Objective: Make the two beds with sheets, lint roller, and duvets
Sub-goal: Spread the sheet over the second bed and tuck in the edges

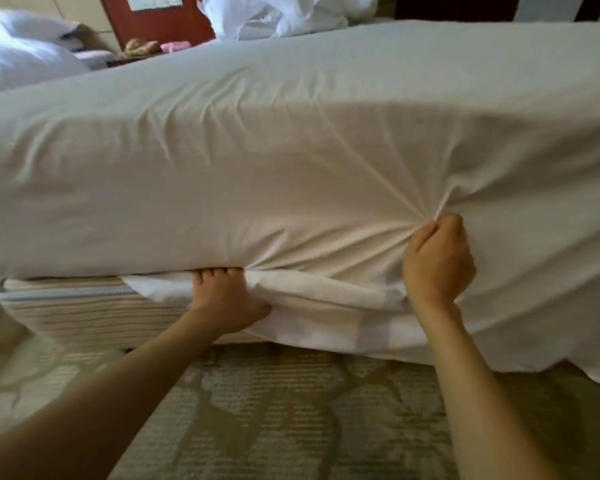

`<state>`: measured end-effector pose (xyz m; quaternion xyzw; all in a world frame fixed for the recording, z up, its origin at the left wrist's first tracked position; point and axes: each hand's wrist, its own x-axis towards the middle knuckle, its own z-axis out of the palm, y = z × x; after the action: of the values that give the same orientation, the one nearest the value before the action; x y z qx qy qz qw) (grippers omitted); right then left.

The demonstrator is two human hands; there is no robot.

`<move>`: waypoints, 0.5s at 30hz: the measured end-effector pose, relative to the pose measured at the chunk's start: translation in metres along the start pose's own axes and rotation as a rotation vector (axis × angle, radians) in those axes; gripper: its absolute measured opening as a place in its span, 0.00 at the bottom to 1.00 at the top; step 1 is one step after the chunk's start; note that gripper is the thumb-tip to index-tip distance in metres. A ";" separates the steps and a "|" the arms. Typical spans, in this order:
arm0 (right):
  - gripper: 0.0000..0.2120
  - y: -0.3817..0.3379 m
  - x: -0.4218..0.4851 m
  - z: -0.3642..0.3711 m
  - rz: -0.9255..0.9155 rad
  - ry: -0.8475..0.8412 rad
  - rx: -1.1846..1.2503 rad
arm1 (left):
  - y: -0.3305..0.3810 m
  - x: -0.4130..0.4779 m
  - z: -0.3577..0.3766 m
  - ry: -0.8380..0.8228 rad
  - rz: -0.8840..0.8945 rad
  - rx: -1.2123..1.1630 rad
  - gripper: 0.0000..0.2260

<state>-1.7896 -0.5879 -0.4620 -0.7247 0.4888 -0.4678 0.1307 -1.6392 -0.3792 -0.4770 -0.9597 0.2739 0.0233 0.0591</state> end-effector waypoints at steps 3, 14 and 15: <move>0.11 0.018 -0.003 0.000 -0.119 0.038 0.031 | -0.002 0.001 -0.001 -0.008 0.029 0.056 0.42; 0.10 0.007 0.005 -0.001 0.102 -0.077 0.313 | 0.004 0.001 -0.002 -0.063 -0.035 0.066 0.47; 0.09 0.004 0.005 -0.001 0.169 -0.064 0.363 | 0.003 0.001 -0.001 -0.052 -0.033 0.052 0.47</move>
<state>-1.7927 -0.5939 -0.4611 -0.6602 0.4510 -0.5122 0.3136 -1.6403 -0.3822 -0.4766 -0.9614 0.2566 0.0402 0.0912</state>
